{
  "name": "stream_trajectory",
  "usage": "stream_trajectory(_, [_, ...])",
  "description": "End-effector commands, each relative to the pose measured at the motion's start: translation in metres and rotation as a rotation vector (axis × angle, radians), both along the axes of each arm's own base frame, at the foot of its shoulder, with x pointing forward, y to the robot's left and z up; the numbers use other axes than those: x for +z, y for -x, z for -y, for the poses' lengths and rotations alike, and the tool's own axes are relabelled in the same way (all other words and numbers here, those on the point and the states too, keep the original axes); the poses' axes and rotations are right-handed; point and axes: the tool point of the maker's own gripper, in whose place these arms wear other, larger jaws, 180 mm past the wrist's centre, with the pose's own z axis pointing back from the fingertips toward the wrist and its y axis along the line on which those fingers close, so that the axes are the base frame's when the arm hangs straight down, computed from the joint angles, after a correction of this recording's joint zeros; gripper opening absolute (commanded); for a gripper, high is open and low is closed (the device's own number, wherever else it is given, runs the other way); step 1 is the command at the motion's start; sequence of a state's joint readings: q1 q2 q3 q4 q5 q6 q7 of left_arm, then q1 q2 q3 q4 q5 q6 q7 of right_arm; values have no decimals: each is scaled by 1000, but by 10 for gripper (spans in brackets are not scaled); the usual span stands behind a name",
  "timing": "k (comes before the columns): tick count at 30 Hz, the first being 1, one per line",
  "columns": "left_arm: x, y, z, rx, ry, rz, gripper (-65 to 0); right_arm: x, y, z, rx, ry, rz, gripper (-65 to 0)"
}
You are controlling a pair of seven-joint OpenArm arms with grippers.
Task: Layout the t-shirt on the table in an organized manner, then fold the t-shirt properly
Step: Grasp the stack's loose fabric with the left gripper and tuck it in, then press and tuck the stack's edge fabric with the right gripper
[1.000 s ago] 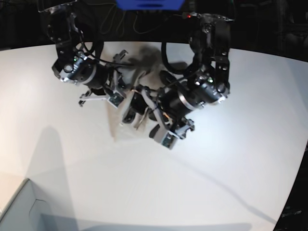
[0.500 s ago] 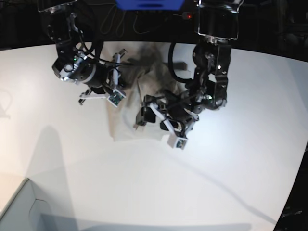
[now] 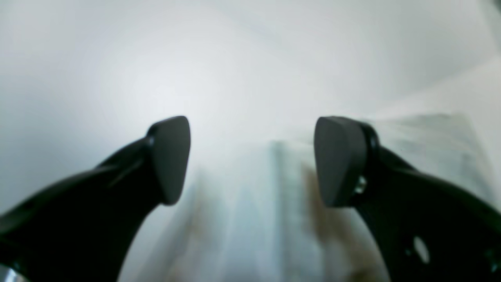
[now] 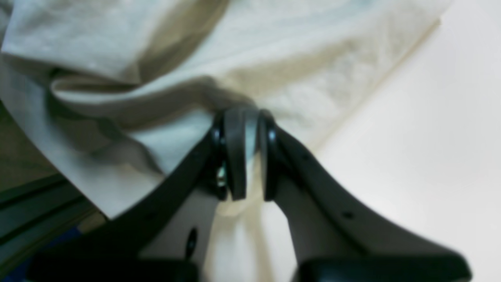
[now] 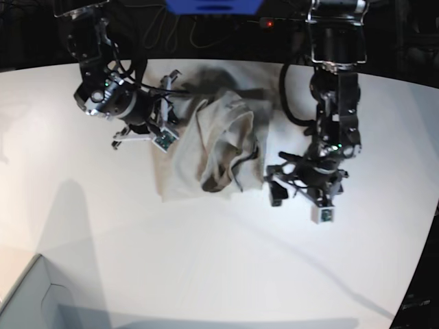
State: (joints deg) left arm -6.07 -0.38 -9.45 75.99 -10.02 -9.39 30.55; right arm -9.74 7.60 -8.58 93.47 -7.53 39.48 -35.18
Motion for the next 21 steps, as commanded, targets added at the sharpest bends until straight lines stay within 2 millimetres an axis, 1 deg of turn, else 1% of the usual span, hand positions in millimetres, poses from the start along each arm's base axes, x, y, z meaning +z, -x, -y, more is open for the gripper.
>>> stream_trajectory(1, [30, -17, -1, 1, 5, 98, -173, 10, -8, -4, 10, -26, 36, -594])
stream_trajectory(4, [51, -18, -17, 15, -31, 152, -173, 12, -9, -4, 10, -26, 41, -594])
stream_trajectory(5, [51, -13, -19, 14, -39, 154, -173, 12, -9, -4, 10, -26, 41, -594])
stream_trajectory(8, [62, -3, -27, 10, -71, 184, -173, 14, -12, -4, 9, -27, 50, -594])
stream_trajectory(9, [62, 2, -31, 11, -82, 184, -173, 16, -13, -4, 10, -27, 56, -594])
stream_trajectory(10, [59, 8, -40, 23, -93, 177, -173, 20, -15, -5, 12, -29, 70, -594])
stream_trajectory(12, [51, 20, -61, 79, -95, 153, -173, 33, -18, -7, 17, -32, 108, -594])
stream_trajectory(15, [36, 45, -109, 205, -113, 103, -174, 63, -26, -10, 28, -36, 195, -592])
stream_trajectory(17, [30, 61, -136, 276, -125, 79, -177, 75, -29, -12, 33, -41, 230, -592])
stream_trajectory(19, [19, 80, -161, 344, -135, 40, -179, 82, -34, -14, 36, -45, 252, -592])
stream_trajectory(20, [15, 88, -171, 374, -137, 25, -179, 84, -40, -16, 37, -47, 261, -592])
stream_trajectory(21, [11, 94, -180, 398, -139, 13, -179, 82, -44, -16, 35, -48, 257, -592])
